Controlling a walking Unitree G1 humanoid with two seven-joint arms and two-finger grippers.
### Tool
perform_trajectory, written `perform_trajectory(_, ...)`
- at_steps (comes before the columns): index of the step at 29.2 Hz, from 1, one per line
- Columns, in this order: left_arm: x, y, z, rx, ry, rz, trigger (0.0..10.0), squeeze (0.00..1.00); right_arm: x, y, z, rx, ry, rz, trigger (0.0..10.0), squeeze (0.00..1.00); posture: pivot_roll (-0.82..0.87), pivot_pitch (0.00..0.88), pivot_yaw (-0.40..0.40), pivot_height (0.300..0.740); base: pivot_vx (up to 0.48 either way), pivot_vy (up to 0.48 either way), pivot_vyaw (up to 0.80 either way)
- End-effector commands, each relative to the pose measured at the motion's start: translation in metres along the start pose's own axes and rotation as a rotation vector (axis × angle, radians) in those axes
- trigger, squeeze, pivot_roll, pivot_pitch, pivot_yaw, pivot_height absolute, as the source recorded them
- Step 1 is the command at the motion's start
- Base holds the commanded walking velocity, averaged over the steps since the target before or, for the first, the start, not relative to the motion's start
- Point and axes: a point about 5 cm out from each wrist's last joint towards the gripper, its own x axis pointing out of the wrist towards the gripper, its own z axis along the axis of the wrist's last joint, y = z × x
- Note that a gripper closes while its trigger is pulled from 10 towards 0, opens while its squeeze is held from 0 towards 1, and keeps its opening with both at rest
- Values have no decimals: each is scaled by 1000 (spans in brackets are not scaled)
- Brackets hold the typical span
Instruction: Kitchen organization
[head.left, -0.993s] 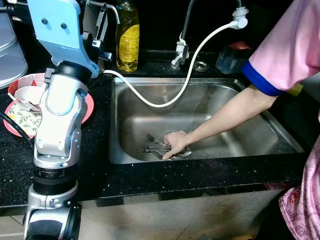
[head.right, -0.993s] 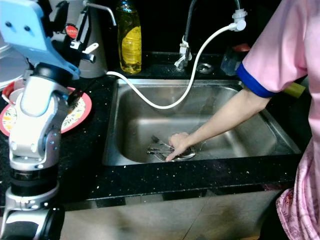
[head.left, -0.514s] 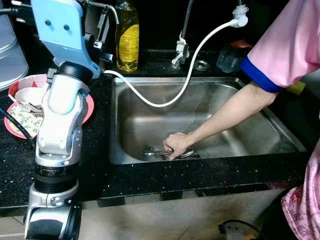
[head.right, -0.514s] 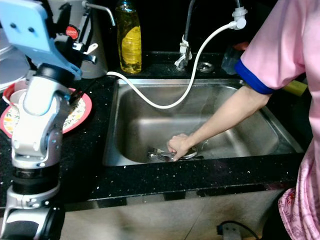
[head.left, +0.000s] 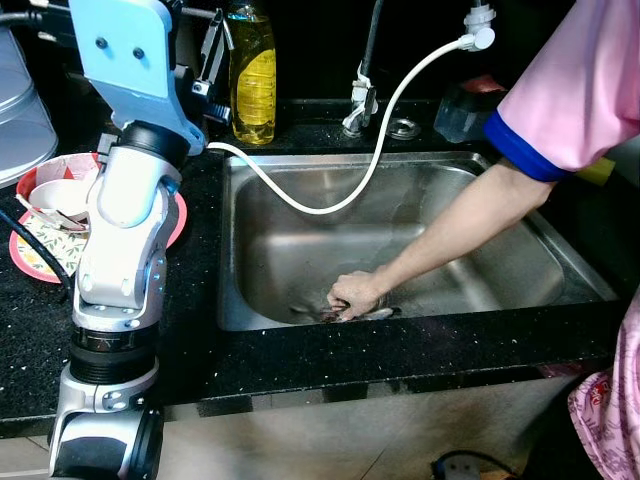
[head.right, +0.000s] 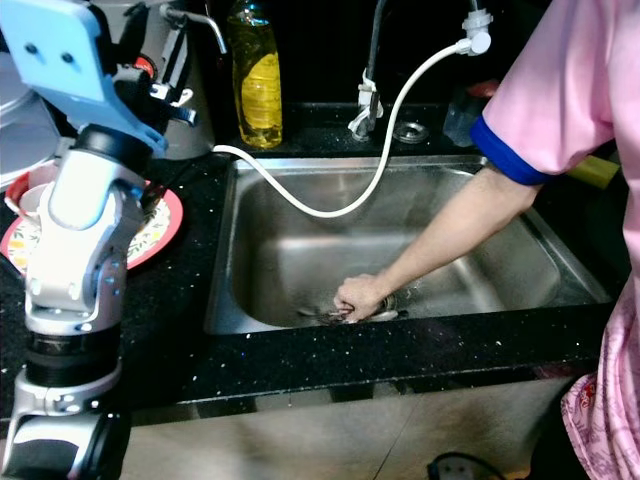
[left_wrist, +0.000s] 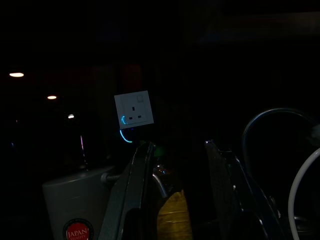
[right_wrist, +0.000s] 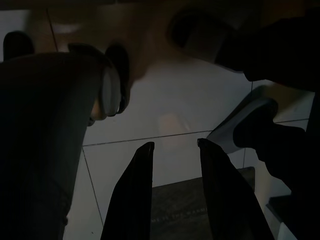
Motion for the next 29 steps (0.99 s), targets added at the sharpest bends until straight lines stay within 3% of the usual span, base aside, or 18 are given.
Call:
perform_trajectory(1,0,-2,-1,1,1,-5,10000,0,0,0,2,-14,-9,0,10000,0,207,0,-30,740,0,0,0)
perform_trajectory(6,-1,-2,-1,0,2,-5,10000,0,0,1,6,1,-18,-2,10000,0,213,0,-34,740,0,0,0)
perform_trajectory(29,-2,-5,-8,-3,22,-13,10000,0,0,-5,5,-93,-19,-10,10000,0,206,0,-28,740,0,0,0)
